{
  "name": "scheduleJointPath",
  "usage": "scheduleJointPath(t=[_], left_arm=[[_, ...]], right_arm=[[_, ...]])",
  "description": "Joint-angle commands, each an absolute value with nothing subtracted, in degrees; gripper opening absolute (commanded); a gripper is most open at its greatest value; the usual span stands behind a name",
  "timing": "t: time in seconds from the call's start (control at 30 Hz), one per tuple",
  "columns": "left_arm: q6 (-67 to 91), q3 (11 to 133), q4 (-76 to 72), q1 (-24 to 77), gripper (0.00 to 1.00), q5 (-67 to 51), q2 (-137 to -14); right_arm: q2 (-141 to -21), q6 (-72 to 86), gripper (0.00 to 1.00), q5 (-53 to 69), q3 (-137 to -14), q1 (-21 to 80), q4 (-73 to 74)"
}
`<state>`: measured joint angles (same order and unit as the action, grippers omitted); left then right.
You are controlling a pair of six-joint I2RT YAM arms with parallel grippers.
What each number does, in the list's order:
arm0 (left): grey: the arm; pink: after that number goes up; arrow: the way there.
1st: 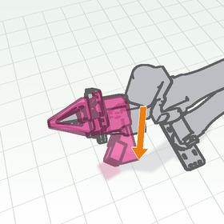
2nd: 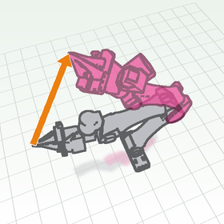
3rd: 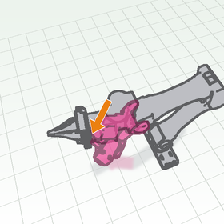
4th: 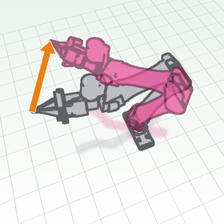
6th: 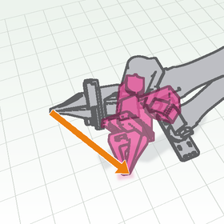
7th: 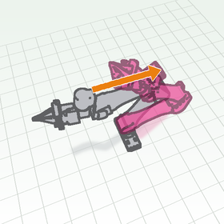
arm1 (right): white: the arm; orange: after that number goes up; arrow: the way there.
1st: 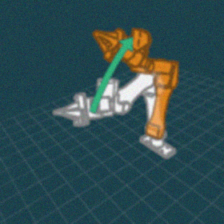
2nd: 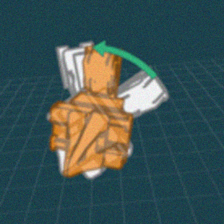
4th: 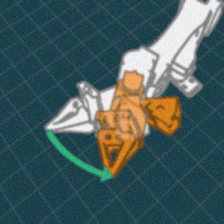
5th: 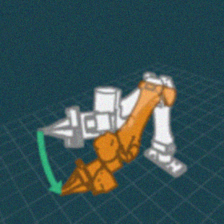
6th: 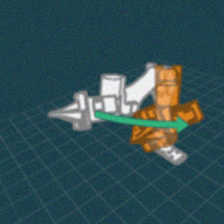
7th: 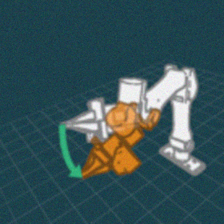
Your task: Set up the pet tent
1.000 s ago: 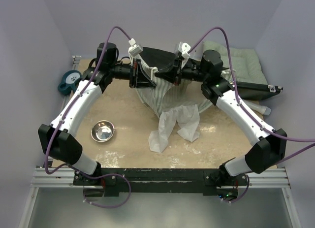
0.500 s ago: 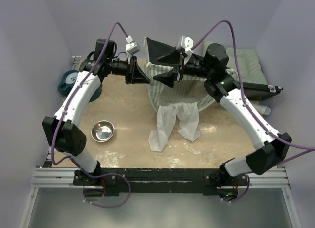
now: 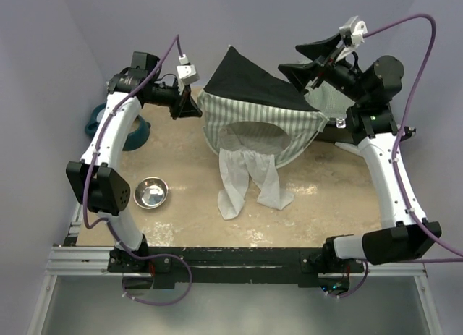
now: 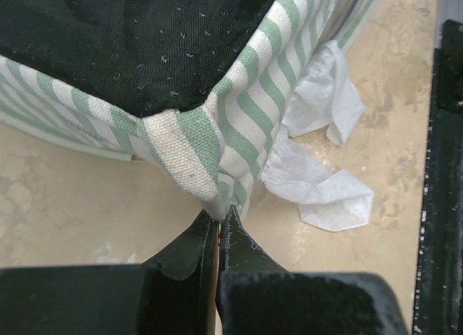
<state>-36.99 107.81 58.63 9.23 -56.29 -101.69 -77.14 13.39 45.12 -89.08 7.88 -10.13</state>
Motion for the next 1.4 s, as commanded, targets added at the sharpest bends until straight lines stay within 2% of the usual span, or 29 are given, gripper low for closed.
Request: scheduleJointPath(t=[0.0,0.03,0.07,0.2,0.3,0.37,0.43,0.6,0.7,0.77,0.83,0.97,1.1,1.17,1.23,1.37], left_arm=[[-41.8,109.9,50.6,5.7,0.0,-48.0,-104.8],[-39.7,110.0,46.7,4.8,0.03,-47.1,-105.6],[-36.8,110.1,42.7,4.3,0.15,-45.1,-106.3],[-23.5,112.1,28.2,1.6,0.41,-34.6,-110.5],[-16.9,118.5,28.1,-3.1,0.5,-32.2,-115.4],[-13.7,119.8,29.5,-6.2,0.52,-35.0,-115.8],[-11.8,116.0,26.9,-8.7,0.64,-40.8,-113.1],[-12.9,104.9,19.9,-10.2,0.71,-40.2,-104.5],[-11.8,106.8,20.4,-12.2,0.75,-39.2,-105.2],[-12.3,109.8,23.3,-13.8,0.85,-41.7,-106.8],[-13.7,114.2,27.8,-14.9,0.87,-42.8,-108.6],[-13.0,115.3,29.8,-19.6,0.94,-57.1,-107.7],[-18.1,114.7,33.8,-21.0,0.95,-61.6,-103.5],[-20.7,111.9,36.9,-20.2,1.0,-66.3,-99.2],[-22.1,106.7,38.0,-17.2,1.0,-68.1,-94.2],[-24.2,96.1,38.9,-4.9,1.0,-62.9,-84.3]], right_arm=[[-73.2,15.3,0.83,42.6,-86.9,6.6,-11.5],[-72.8,14.2,0.83,41.3,-86.6,6.5,-9.6],[-72.2,13.6,0.83,39.8,-85.8,6.4,-8.8],[-70.4,13.0,0.84,38.7,-83.0,5.8,-8.2],[-70.1,12.7,0.86,38.1,-82.6,5.7,-7.7],[-70.3,11.8,0.86,39.1,-82.1,5.7,-6.9],[-70.9,11.3,0.86,40.9,-80.9,5.7,-6.3],[-74.5,13.4,0.84,47.1,-78.1,6.0,-7.7],[-76.7,11.5,0.84,47.5,-77.5,6.4,-7.5],[-78.1,9.6,0.84,47.7,-77.5,6.4,-7.3],[-80.3,7.4,0.84,49.5,-78.1,6.9,-6.9],[-86.4,-9.0,0.83,49.1,-82.5,8.7,4.0],[-93.6,-26.1,0.82,46.0,-85.0,8.4,14.7],[-96.8,-28.8,0.82,45.2,-85.9,8.4,14.5],[-99.3,-28.1,0.83,45.1,-86.4,8.5,11.4],[-105.5,-28.8,0.83,47.4,-90.0,8.8,10.6]])
